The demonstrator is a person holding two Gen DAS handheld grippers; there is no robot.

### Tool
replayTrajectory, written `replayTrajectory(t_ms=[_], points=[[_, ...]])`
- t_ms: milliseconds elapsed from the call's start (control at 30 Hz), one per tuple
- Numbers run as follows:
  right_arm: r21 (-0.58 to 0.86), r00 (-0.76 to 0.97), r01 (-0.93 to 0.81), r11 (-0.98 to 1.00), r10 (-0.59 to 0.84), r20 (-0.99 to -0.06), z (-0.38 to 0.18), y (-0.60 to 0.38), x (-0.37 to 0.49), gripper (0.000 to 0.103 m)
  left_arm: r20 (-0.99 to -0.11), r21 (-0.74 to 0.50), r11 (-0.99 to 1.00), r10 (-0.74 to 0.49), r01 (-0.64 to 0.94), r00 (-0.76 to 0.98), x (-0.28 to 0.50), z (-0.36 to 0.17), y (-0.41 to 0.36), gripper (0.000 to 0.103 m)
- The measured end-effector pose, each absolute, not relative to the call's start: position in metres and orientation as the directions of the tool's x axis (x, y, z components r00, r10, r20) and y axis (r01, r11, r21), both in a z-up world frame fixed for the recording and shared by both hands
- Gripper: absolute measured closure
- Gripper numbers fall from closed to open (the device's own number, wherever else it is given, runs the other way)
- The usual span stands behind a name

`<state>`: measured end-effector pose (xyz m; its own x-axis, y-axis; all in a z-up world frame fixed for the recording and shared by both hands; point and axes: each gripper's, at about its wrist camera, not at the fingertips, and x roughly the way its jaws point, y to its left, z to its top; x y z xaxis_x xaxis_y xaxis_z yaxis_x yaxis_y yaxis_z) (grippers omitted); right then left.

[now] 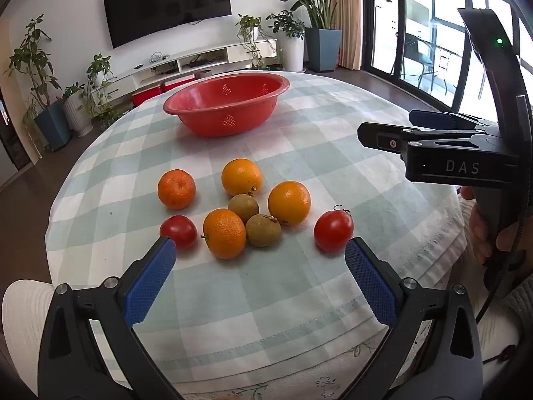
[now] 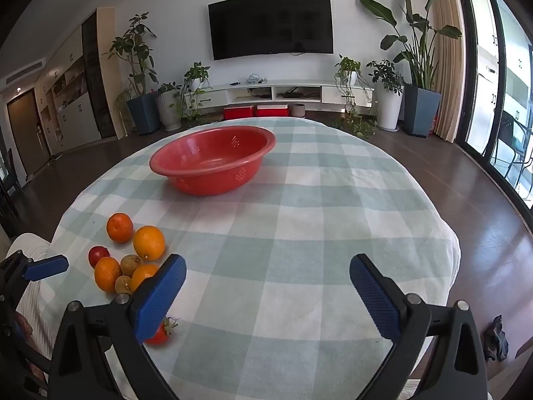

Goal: Organize fruits

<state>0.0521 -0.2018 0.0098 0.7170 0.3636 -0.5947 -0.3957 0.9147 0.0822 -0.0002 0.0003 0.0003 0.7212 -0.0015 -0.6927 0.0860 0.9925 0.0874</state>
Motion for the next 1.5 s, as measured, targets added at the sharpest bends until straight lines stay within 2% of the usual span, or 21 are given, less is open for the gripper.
replayTrajectory(t_ms=[1500], points=[[0.075, 0.716, -0.399, 0.914, 0.362, -0.597, 0.0088, -0.1984, 0.0515, 0.002, -0.699, 0.077, 0.994, -0.002, 0.078, 0.715, 0.0028, -0.0013, 0.0068, 0.000]])
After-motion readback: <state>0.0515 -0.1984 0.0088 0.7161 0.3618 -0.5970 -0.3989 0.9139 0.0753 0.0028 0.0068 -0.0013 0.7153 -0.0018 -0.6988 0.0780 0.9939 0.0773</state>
